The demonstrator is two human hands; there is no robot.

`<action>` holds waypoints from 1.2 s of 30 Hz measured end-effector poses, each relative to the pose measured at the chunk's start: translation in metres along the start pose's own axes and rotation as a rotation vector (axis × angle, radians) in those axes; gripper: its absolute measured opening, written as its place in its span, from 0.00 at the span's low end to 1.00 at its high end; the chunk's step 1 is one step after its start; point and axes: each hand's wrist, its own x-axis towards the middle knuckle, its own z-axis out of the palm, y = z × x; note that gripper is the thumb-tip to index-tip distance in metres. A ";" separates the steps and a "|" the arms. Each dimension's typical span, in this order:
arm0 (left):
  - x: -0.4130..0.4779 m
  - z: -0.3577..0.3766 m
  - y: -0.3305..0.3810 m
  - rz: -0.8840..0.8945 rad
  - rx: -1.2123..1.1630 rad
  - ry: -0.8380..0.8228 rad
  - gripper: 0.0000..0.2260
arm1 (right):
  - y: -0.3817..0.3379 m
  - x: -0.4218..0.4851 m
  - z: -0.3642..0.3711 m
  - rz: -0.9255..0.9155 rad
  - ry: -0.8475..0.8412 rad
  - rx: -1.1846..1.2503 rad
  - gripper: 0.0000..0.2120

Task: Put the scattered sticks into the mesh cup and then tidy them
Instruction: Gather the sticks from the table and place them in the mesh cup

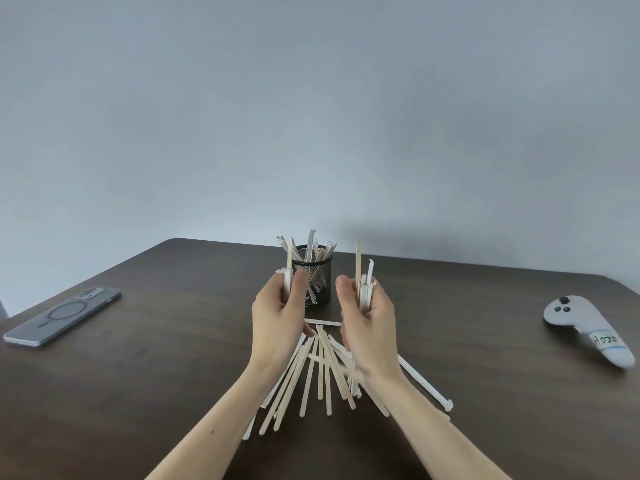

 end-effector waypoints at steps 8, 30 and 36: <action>-0.002 0.003 -0.004 -0.009 0.045 -0.003 0.23 | -0.011 -0.004 -0.001 0.117 0.033 0.038 0.27; 0.160 0.008 0.039 0.215 0.594 0.041 0.25 | -0.043 0.158 0.043 -0.061 0.051 -0.475 0.25; 0.160 0.016 0.008 0.100 0.779 -0.057 0.23 | -0.008 0.160 0.047 -0.024 -0.062 -0.744 0.29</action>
